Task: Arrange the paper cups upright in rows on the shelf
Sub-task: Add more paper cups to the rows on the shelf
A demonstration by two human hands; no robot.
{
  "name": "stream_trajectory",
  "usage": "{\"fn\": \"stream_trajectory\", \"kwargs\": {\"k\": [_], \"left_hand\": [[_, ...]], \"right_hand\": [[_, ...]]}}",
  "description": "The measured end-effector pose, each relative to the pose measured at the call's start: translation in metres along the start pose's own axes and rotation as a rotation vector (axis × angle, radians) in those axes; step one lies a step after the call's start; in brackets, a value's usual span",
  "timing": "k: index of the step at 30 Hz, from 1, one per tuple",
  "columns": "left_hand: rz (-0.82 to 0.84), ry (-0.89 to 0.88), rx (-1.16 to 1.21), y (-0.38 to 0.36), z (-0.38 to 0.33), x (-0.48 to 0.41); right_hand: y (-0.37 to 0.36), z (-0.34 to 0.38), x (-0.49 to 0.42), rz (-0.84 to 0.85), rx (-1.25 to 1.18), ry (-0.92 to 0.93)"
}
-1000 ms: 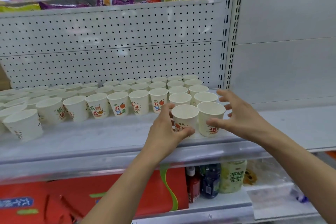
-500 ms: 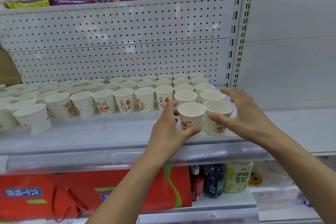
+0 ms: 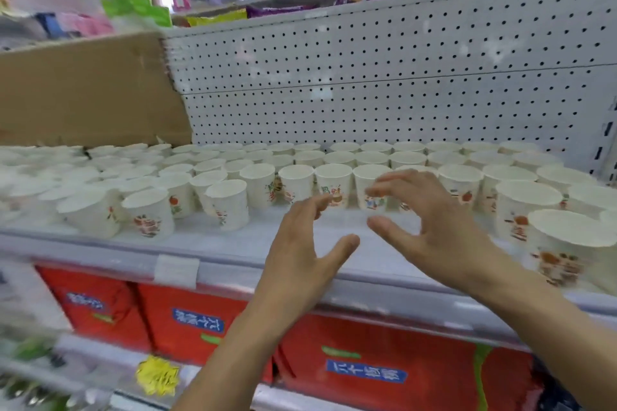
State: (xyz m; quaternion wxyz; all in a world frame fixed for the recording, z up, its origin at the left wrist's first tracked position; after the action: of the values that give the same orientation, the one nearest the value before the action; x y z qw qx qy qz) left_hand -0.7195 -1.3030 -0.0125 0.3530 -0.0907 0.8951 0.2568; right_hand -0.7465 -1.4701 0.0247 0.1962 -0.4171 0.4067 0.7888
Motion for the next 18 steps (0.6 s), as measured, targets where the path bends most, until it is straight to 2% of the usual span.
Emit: {"fn": "stream_trajectory", "kwargs": {"k": [5, 9, 11, 14, 18], "left_hand": [[-0.177, -0.011, -0.183, 0.104, 0.084, -0.023], [-0.311, -0.143, -0.478, 0.177, 0.139, -0.046], [-0.301, -0.136, -0.653, 0.201, 0.165, -0.058], [-0.186, -0.138, -0.807, 0.211, 0.191, -0.069], [-0.166, -0.266, -0.749, 0.205, 0.184, -0.071]], "right_hand": [[-0.110, 0.045, -0.023, 0.201, -0.090, 0.020], [-0.171, 0.074, -0.050, 0.214, -0.090, 0.033], [-0.192, 0.082, -0.060, 0.214, -0.012, 0.036], [-0.216, 0.084, -0.067, 0.259, 0.103, 0.063], [-0.214, 0.088, -0.065, 0.229, 0.051, 0.055]]}}
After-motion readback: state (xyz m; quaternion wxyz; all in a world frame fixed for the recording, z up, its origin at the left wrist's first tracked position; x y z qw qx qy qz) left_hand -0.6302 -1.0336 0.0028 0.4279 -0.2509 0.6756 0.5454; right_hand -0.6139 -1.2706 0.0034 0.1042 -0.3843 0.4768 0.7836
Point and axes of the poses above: each hand's wrist, its own x-axis away from the middle knuckle, its own y-axis out of the back of the hand, z = x × y, the point moved 6 cm from there along -x, towards the middle knuckle, and after that the axes turned 15 degrees about -z, right-handed, at the moved point
